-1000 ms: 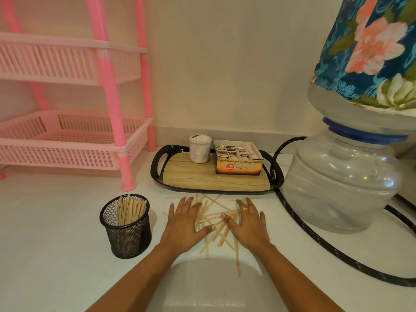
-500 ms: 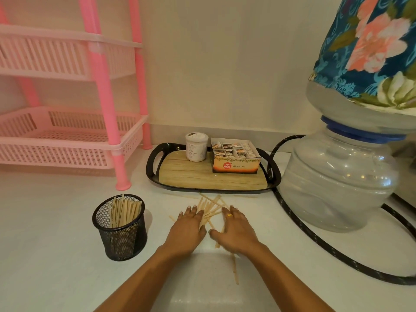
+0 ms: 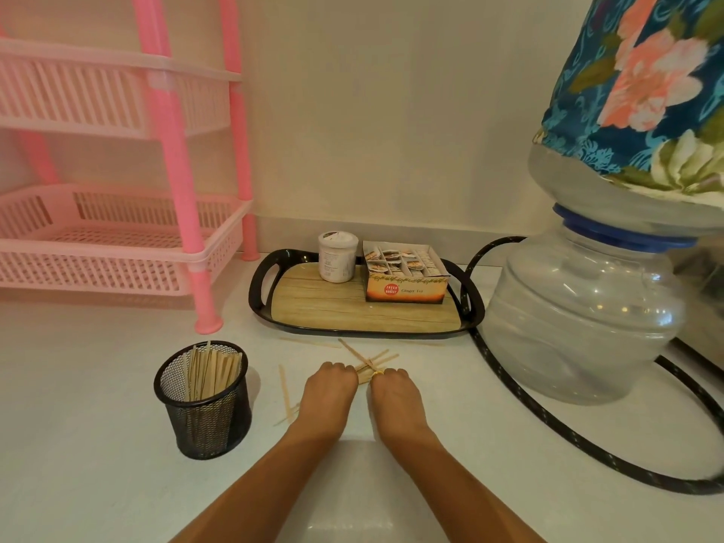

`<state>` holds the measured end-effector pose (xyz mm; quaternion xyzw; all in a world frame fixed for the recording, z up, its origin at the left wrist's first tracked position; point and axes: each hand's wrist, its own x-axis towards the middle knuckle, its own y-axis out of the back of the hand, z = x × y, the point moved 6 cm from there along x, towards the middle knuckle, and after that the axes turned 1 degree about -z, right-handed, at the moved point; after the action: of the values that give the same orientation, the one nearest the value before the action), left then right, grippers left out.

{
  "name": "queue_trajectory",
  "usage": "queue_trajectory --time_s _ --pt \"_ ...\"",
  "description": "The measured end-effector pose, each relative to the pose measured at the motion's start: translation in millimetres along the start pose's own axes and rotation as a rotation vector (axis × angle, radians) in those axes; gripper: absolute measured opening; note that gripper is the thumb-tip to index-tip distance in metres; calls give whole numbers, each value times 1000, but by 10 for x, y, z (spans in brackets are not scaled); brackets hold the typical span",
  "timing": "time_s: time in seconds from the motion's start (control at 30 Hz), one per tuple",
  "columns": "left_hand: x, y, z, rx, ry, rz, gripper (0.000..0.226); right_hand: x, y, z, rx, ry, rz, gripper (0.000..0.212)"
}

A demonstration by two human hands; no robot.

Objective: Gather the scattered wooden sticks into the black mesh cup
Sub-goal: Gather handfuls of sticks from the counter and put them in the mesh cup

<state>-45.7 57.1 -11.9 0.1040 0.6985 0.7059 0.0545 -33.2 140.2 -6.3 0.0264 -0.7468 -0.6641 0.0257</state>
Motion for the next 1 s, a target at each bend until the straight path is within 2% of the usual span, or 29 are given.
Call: queue_trajectory --time_s 0.2,0.37,0.53,0.63,0.77,0.87,0.97,1.0 --pt "23 18 31 -13 10 9 32 63 97 26 103 -56 11 28" --pt "39 23 11 -50 40 -28 32 36 79 132 364 -210 -32 23" --pt "28 -1 -20 -129 74 -68 39 38 14 132 503 -271 -86 18" --pt "39 6 -24 -186 75 -75 37 41 -20 153 697 -286 -47 11" --pt "60 41 -57 -499 162 -89 25 -16 -87 199 1083 -366 83 11" --pt "42 45 -15 -783 198 -82 29 -7 -147 228 1355 -446 143 16" --pt "-4 57 47 -1114 253 -80 30 13 -170 222 1601 -506 171 7" --pt "-19 72 68 -1203 266 -83 30 18 -165 212 1648 -517 171 10"
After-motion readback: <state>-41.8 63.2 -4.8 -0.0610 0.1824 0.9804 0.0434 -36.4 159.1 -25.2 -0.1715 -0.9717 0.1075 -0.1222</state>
